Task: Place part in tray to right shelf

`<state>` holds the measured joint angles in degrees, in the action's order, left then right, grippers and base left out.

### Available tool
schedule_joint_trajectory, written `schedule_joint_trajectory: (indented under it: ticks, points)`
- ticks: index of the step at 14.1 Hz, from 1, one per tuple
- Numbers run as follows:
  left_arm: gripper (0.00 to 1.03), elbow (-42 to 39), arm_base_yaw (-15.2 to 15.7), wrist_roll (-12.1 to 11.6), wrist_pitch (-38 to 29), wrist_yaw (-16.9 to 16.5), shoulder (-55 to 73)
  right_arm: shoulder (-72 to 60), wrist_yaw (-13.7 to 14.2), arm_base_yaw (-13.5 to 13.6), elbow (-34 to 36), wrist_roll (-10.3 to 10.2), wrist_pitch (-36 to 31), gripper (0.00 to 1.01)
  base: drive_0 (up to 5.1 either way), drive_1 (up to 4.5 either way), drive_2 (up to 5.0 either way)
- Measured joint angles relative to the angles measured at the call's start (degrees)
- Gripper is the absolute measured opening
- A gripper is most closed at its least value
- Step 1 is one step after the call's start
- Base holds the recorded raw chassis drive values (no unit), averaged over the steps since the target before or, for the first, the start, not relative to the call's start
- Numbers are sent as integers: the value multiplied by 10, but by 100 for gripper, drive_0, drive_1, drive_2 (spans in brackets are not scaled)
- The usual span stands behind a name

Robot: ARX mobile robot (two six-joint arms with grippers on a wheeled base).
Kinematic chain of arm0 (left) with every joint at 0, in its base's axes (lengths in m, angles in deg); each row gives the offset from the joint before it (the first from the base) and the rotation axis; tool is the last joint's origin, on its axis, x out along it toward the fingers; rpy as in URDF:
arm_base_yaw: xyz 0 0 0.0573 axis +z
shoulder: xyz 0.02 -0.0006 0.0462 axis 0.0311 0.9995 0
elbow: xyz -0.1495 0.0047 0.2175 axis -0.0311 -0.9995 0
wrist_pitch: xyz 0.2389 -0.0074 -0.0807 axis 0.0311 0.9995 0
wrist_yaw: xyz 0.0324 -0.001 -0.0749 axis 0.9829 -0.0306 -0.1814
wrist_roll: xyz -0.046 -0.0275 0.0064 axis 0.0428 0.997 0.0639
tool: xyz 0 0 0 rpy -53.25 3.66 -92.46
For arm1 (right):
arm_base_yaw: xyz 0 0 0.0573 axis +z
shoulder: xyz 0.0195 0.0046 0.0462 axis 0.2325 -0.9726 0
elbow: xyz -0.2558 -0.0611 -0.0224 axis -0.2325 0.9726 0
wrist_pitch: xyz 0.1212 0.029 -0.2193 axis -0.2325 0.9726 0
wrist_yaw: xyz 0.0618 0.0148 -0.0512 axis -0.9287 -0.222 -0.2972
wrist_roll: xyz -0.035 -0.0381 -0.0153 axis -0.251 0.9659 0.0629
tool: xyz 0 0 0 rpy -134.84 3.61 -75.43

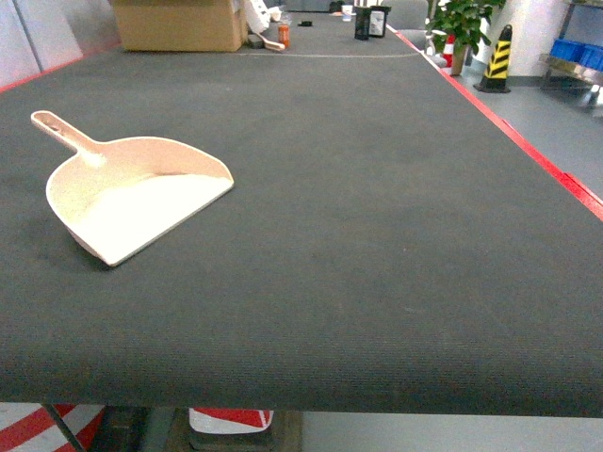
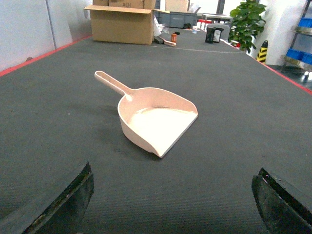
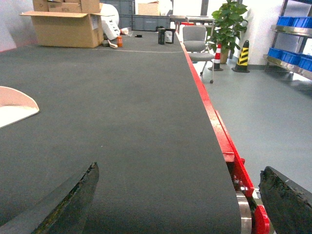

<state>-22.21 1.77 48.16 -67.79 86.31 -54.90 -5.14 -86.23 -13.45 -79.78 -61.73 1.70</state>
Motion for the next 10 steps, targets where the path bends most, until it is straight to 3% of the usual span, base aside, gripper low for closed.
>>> schedule_joint_trajectory:
  ticks: [10]
  points:
    - [98, 0, 0, 0, 0, 0, 0, 0, 0, 0, 0, 0, 0, 98, 0, 0, 0]
